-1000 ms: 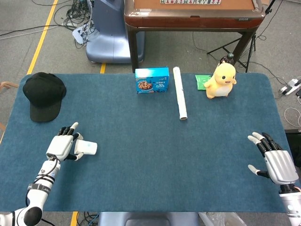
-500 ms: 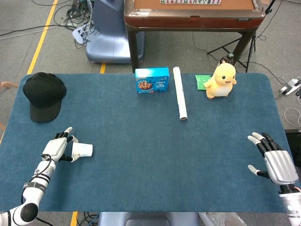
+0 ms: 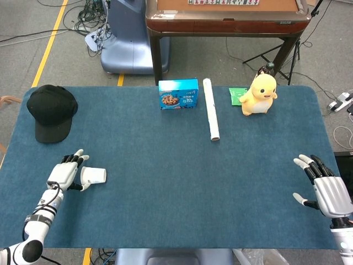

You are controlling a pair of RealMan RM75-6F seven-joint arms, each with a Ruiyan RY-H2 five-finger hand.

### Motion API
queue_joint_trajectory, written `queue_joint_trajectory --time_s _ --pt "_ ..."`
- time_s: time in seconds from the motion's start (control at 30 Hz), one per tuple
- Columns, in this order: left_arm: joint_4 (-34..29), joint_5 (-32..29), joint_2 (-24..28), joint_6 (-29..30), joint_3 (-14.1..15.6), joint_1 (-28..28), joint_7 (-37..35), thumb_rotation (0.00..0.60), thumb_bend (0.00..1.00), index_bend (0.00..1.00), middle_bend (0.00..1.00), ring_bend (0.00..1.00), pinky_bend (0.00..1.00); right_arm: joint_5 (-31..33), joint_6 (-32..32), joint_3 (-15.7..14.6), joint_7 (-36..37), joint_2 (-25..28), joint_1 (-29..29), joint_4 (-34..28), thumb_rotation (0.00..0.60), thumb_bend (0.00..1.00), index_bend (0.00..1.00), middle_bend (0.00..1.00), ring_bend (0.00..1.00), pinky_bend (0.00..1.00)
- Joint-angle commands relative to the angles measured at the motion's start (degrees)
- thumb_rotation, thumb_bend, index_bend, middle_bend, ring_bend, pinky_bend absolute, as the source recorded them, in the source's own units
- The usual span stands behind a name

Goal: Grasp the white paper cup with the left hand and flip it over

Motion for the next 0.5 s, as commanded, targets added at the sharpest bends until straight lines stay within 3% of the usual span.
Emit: queue_joint_trajectory --time_s 0.03,0.27,0.5 --pt "-1.33 2.7 -0.27 4.71 1.11 -0.03 4.55 0.6 0.2 0.17 0.0 0.0 0.0 0.04 0.18 0.06 0.1 0.1 -0.11 -0.06 0.6 0.0 0.21 0.16 0.08 0.32" --pt "-5.43 6.98 -0.69 10.29 3.03 -0.52 13.4 0.6 0.2 0.23 0.0 0.0 0.0 0.03 0.76 0.15 0.46 0.59 -0.45 -0.39 0.6 0.0 0.21 0.16 0.08 0.32" --pt "-10.57 1.88 -0.12 10.34 3.96 -3.67 25.02 0.6 0.2 0.24 0.0 0.0 0.0 0.23 1.35 0.33 0.98 1.23 -0.82 -0.75 0.6 0.0 0.21 0.16 0.08 0.32"
